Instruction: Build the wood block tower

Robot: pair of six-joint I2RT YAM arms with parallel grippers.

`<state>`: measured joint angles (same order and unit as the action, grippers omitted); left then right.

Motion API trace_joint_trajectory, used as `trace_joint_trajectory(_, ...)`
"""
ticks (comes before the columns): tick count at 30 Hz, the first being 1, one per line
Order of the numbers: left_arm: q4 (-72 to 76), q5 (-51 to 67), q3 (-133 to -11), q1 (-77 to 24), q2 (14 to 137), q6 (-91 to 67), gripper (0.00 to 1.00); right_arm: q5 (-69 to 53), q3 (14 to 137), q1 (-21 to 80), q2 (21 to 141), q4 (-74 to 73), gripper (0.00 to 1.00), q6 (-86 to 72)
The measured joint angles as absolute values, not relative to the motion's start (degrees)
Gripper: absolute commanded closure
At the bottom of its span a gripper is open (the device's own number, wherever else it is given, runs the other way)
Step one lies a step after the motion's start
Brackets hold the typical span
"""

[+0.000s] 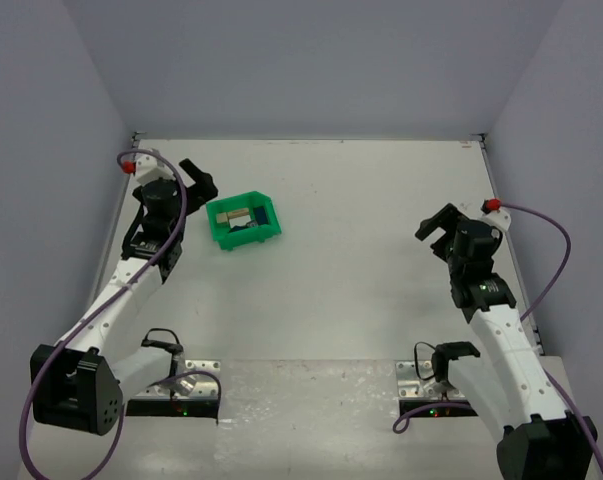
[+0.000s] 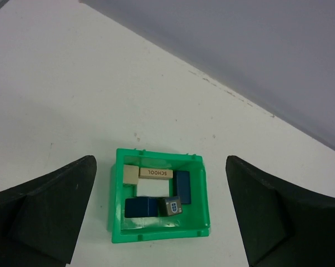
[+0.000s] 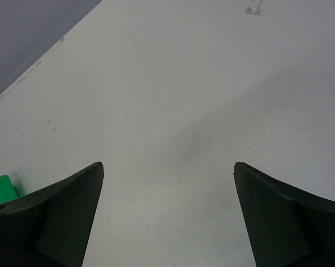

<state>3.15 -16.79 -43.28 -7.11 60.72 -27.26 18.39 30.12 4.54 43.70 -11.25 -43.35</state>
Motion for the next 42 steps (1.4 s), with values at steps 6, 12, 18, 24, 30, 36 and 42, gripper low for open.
trace_joint_trajectory(6, 2.72, -6.23, -50.80, -7.09, 67.97, -20.16, 0.00, 14.47, 29.91, 4.54, 44.18, -9.12, 0.01, -40.77)
trace_joint_trajectory(12, -0.19, 9.08, -68.72, -7.11, 77.27, -6.10, 0.00, 11.00, 29.89, 4.54, 47.18, -7.77, 0.01, -37.98)
trace_joint_trajectory(18, -5.04, 15.71, -75.16, -7.04, 78.31, 13.05, 0.00, 8.15, 29.90, 4.58, 50.10, -7.72, 0.01, -36.29)
trace_joint_trajectory(24, -15.00, 17.59, -75.55, -6.96, 81.32, 27.60, 0.00, 5.95, 29.96, 4.58, 52.69, -7.72, 0.01, -35.73)
trace_joint_trajectory(30, -22.88, 17.33, -82.70, -5.77, 93.31, 32.71, 0.00, 6.38, 30.95, 4.58, 55.45, -7.77, 0.01, -35.64)
trace_joint_trajectory(36, -28.30, 17.25, -82.10, -4.49, 95.78, 40.45, 0.00, 7.63, 31.87, 4.58, 58.36, -7.75, 0.01, -35.26)
trace_joint_trajectory(42, -32.93, 18.44, -77.26, -4.19, 95.91, 49.09, 0.04, 7.49, 32.64, 4.60, 60.61, -7.79, 0.01, -34.72)
